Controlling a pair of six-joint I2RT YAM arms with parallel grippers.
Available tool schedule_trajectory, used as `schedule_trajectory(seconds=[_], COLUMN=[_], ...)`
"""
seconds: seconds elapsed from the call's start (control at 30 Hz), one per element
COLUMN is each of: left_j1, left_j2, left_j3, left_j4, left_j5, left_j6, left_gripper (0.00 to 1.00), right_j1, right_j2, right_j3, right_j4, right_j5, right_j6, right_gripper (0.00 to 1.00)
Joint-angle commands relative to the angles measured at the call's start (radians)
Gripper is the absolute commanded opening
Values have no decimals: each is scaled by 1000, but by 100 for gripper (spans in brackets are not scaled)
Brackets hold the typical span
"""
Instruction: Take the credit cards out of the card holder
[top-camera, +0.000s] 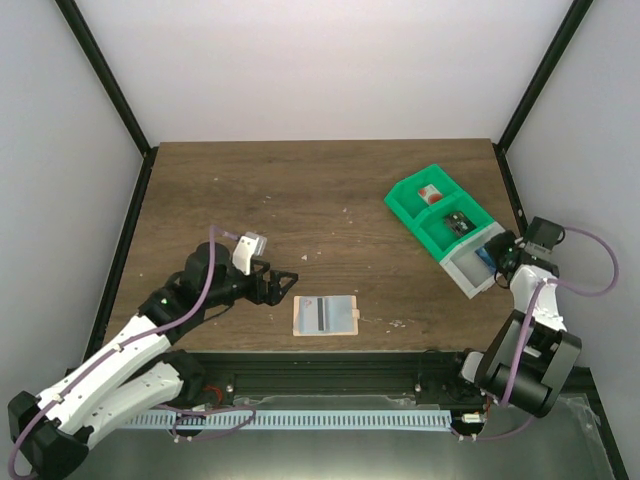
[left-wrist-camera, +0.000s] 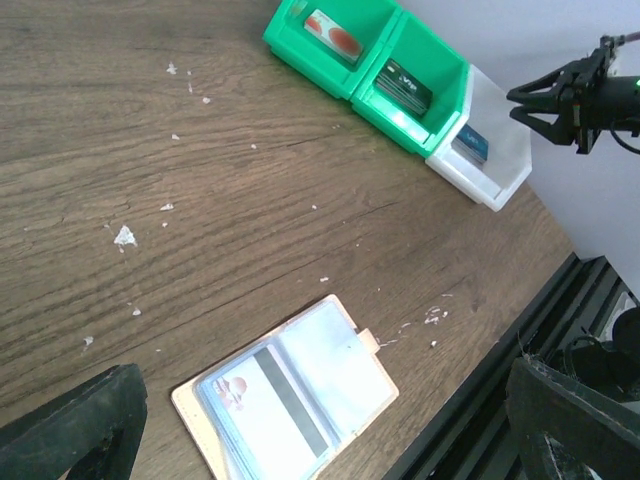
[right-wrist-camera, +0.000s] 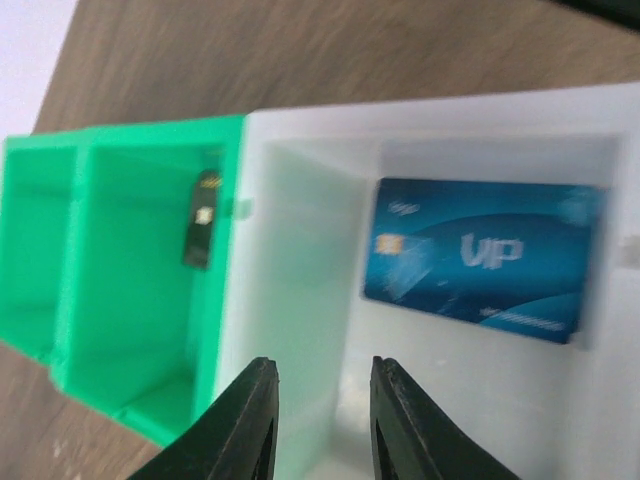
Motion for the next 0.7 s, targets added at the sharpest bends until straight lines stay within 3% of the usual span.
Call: schedule_trajectory(seconds=[0.0, 0.2, 0.4, 0.67], left_j1=[2, 4, 4, 5], left_j2=[13, 54, 196, 287], left_j3=[-6, -9, 38, -96], left_j4=[18, 28, -12, 227], left_j5=[-10, -26, -32, 208], left_j6=[7, -2, -38, -199], left_gripper=[100, 100, 100, 99], right_j1=[60, 186, 358, 568], right_j2=[-34, -53, -98, -146], right_j3=[48, 88, 73, -48], right_j4=[-7, -31, -39, -3], right_j5=[-119, -137, -170, -272], right_j6=[-44, -48, -32, 3], right_gripper=[28, 28, 28, 28])
